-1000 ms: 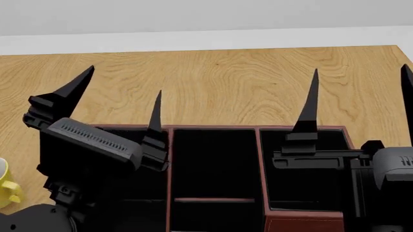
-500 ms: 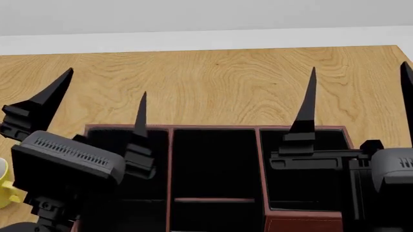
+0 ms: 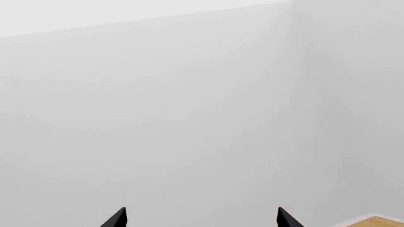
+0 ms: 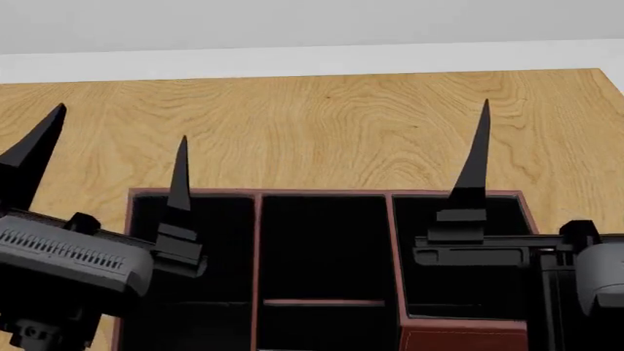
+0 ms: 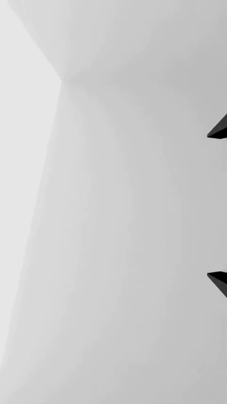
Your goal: Pick up the book and place it in the back compartment of the caddy.
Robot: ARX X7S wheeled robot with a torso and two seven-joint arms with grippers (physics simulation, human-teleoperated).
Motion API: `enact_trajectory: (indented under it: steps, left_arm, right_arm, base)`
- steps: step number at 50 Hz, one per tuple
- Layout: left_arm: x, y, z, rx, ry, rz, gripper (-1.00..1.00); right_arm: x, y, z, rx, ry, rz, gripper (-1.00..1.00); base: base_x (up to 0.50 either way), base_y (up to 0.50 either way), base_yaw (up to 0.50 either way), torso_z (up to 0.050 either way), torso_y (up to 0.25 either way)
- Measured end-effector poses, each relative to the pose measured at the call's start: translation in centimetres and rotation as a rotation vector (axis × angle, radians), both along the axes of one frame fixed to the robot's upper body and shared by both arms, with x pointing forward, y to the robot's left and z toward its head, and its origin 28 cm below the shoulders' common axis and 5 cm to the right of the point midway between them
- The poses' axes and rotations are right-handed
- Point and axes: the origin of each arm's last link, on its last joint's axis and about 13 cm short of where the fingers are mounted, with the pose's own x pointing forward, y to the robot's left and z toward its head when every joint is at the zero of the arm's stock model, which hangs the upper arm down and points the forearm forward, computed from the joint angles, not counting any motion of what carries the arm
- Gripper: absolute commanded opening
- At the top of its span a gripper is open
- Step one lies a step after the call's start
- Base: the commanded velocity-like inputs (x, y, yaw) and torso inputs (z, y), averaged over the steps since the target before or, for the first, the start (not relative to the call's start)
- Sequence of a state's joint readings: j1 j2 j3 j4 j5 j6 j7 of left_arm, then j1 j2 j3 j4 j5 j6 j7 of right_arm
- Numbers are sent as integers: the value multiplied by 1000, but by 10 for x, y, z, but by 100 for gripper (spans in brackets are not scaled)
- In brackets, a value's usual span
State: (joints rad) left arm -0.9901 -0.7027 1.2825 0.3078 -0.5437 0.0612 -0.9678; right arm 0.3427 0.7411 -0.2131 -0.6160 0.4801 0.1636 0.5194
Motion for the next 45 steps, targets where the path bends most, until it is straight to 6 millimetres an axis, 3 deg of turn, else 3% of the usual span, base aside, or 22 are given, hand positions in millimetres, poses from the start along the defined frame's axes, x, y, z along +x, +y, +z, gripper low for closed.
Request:
enact_trajectory:
  steps: [45]
  left_arm:
    - [-28, 14, 16, -30, -107, 88, 100]
  right_arm:
    - [-25, -6, 10, 5, -77, -68, 100]
  base:
    - [0, 0, 0, 0, 0]
